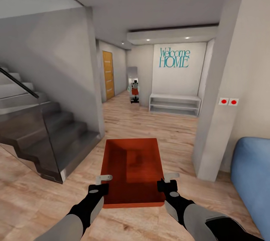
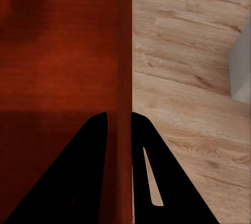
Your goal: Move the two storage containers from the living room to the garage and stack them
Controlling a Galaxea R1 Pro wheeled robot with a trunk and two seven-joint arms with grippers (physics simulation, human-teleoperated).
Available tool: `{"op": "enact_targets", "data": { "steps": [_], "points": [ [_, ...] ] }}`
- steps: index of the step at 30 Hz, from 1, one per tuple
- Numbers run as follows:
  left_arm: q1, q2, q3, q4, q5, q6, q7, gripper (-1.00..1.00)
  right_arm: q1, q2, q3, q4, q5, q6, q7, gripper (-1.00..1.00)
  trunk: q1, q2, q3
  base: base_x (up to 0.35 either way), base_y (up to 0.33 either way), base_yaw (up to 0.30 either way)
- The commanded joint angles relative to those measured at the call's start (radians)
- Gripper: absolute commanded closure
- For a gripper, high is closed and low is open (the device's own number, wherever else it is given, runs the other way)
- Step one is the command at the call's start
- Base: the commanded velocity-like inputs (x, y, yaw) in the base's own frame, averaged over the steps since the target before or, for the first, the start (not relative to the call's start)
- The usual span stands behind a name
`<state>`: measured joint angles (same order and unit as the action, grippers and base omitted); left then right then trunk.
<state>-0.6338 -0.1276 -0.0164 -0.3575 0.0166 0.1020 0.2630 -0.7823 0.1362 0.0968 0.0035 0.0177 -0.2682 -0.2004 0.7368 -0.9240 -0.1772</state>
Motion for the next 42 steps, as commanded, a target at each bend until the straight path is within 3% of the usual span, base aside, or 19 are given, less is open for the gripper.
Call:
{"op": "enact_targets", "data": {
  "steps": [1, 42],
  "points": [
    [-0.001, 0.000, 0.021, -0.006, -0.024, -0.002, 0.030, 1.00, 0.000, 0.000, -0.023, 0.003, 0.013, 0.003, 0.002, 1.00, 0.001, -0.001, -0.001, 0.322, 0.000, 0.000],
    [-0.001, 0.000, 0.021, -0.006, -0.024, -0.002, 0.030, 1.00, 0.000, 0.001, -0.023, 0.003, 0.013, 0.003, 0.002, 1.00, 0.001, -0.001, -0.001, 0.322, 0.000, 0.000]
  ]
}}
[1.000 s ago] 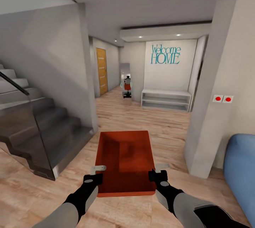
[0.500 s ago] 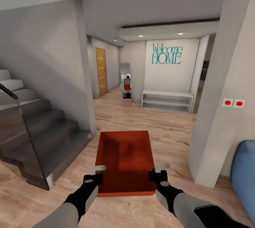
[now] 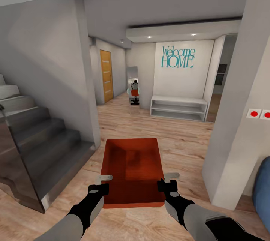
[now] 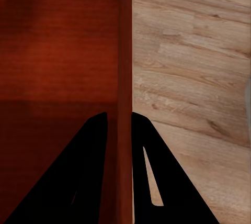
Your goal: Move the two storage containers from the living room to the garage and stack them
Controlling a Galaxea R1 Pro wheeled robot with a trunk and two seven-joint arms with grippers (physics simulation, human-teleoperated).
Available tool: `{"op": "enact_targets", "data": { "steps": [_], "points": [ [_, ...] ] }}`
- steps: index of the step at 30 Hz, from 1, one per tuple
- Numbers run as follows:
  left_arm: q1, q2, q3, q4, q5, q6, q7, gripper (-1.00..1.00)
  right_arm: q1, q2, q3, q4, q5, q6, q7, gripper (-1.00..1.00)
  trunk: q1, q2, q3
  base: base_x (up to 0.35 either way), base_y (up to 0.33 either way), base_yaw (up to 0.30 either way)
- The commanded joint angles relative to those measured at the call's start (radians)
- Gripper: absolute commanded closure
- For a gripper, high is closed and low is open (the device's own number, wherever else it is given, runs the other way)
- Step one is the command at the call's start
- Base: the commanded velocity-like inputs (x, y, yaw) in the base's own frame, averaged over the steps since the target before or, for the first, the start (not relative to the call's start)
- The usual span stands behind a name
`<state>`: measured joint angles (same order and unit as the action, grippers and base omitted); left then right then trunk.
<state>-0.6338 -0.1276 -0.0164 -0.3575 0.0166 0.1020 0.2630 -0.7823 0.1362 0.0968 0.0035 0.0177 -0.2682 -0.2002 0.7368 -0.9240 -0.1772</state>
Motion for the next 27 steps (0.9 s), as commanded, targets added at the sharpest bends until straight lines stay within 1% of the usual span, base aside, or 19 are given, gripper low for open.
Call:
{"op": "enact_targets", "data": {
  "steps": [1, 27],
  "points": [
    [-0.001, 0.000, 0.021, -0.006, -0.024, -0.002, 0.030, 1.00, 0.000, 0.000, -0.023, 0.003, 0.013, 0.003, 0.002, 1.00, 0.001, -0.001, -0.001, 0.322, 0.000, 0.000],
    [-0.001, 0.000, 0.021, -0.006, -0.024, -0.002, 0.030, 1.00, 0.000, 0.001, -0.025, 0.003, 0.013, 0.002, 0.002, 1.00, 0.001, -0.001, -0.001, 0.322, 0.000, 0.000]
  ]
}}
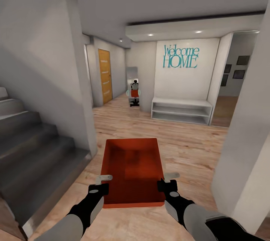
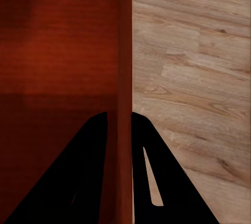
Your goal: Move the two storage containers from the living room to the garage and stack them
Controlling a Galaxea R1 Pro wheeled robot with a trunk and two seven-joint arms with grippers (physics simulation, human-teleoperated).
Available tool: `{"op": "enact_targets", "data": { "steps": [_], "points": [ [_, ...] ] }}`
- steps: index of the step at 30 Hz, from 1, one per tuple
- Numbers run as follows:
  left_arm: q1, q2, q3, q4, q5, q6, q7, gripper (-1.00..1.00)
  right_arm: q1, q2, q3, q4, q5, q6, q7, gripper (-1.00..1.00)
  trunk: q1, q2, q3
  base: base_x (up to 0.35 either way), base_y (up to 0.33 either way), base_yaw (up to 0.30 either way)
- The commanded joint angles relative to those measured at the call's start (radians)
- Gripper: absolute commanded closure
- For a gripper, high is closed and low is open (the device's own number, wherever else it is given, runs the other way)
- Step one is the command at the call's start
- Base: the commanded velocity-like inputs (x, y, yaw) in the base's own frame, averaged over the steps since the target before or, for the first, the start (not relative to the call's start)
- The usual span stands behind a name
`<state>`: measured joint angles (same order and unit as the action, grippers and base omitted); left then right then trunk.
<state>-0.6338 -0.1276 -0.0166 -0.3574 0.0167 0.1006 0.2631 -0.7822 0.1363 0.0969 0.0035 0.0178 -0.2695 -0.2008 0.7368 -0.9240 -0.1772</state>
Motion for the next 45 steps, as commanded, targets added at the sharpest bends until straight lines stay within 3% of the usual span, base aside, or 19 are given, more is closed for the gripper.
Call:
{"op": "enact_targets", "data": {
  "steps": [1, 45],
  "points": [
    [-0.001, 0.000, 0.021, -0.006, -0.024, -0.001, 0.030, 1.00, 0.000, 0.001, -0.025, 0.003, 0.013, 0.003, 0.003, 1.00, 0.001, -0.001, -0.001, 0.322, 0.000, 0.000],
    [-0.001, 0.000, 0.021, -0.006, -0.024, -0.001, 0.030, 1.00, 0.000, 0.000, -0.025, 0.003, 0.013, 0.004, 0.003, 1.00, 0.001, -0.001, -0.001, 0.322, 0.000, 0.000]
  ]
}}
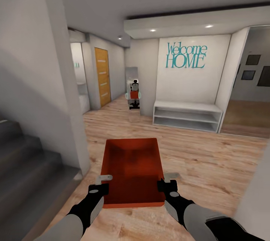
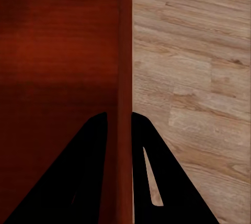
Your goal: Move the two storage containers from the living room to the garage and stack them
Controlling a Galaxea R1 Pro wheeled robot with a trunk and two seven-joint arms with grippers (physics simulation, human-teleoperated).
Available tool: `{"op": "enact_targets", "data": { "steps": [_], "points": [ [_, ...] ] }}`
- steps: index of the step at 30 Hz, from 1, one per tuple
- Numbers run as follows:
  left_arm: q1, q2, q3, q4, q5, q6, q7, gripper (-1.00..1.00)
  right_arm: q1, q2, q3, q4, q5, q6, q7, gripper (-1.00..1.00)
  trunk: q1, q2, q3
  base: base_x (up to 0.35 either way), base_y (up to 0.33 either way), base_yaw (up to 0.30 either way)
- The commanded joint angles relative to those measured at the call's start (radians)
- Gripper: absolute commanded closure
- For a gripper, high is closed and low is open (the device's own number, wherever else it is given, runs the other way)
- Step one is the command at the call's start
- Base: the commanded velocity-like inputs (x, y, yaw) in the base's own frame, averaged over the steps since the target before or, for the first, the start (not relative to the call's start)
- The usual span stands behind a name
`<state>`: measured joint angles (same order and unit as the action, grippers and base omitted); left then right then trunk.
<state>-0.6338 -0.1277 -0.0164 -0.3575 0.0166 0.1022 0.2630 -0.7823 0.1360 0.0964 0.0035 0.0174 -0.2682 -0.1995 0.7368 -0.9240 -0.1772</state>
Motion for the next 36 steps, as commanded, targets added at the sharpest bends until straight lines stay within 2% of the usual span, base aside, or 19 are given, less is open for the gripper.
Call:
{"op": "enact_targets", "data": {
  "steps": [1, 36],
  "points": [
    [-0.001, 0.000, 0.021, -0.006, -0.024, -0.002, 0.030, 1.00, 0.000, 0.001, -0.024, 0.003, 0.013, 0.003, 0.002, 1.00, 0.001, -0.001, -0.001, 0.322, 0.000, 0.000],
    [-0.001, 0.000, 0.021, -0.006, -0.024, -0.002, 0.030, 1.00, 0.000, 0.001, -0.027, 0.003, 0.013, 0.001, 0.002, 1.00, 0.001, -0.001, -0.001, 0.322, 0.000, 0.000]
  ]
}}
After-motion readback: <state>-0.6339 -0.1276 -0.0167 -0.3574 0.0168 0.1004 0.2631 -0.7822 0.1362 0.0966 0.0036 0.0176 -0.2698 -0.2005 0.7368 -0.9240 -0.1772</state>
